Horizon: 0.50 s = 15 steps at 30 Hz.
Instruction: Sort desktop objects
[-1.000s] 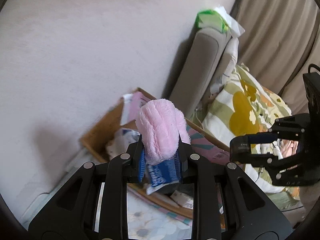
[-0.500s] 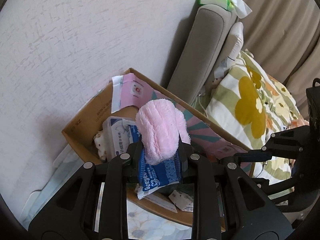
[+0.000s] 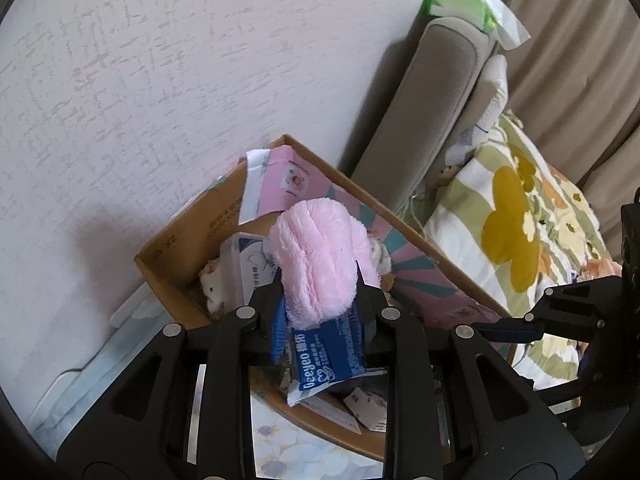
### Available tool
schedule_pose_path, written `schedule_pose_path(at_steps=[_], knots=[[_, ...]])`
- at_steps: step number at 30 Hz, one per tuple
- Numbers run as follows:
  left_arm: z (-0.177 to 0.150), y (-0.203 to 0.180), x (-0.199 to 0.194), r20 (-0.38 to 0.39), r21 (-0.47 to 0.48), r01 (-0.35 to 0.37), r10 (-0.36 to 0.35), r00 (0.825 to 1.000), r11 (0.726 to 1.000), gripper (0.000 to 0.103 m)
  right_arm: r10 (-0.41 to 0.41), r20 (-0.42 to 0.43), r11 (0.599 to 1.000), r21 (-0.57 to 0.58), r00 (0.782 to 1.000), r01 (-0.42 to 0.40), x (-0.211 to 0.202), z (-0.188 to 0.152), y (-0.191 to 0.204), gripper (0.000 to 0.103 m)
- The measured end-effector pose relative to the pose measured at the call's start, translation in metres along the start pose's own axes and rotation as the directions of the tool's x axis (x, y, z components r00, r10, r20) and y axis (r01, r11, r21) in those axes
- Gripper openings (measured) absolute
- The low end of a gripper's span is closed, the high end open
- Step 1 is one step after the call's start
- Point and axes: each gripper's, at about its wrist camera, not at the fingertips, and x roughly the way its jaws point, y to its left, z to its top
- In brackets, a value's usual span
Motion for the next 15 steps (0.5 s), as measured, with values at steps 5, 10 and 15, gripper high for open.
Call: schedule_pose_path(at_steps=[5,10,15], knots=[[0.002,0.004,0.009,-0.062,-0.029,-0.051,0.049,0.997,0.998,0.045,-0.022,0.031,1.0,0.01,0.999,0.022,-0.003,0.0,0.0,0.076],[0.001,0.004,0.003,-0.016,-0.024,-0.072,0.072,0.997,0.997,0.103,-0.044,0.071,0.999,0.015,0.997,0.043,-0.012,0.003,0.001,0.088],[0.002,0.003,-0.006,-0.007,-0.02,-0.079,0.079,0.997,0.997,0.103,-0.05,0.08,0.998,0.034,0.996,0.047,-0.017,0.006,0.002,0.101]])
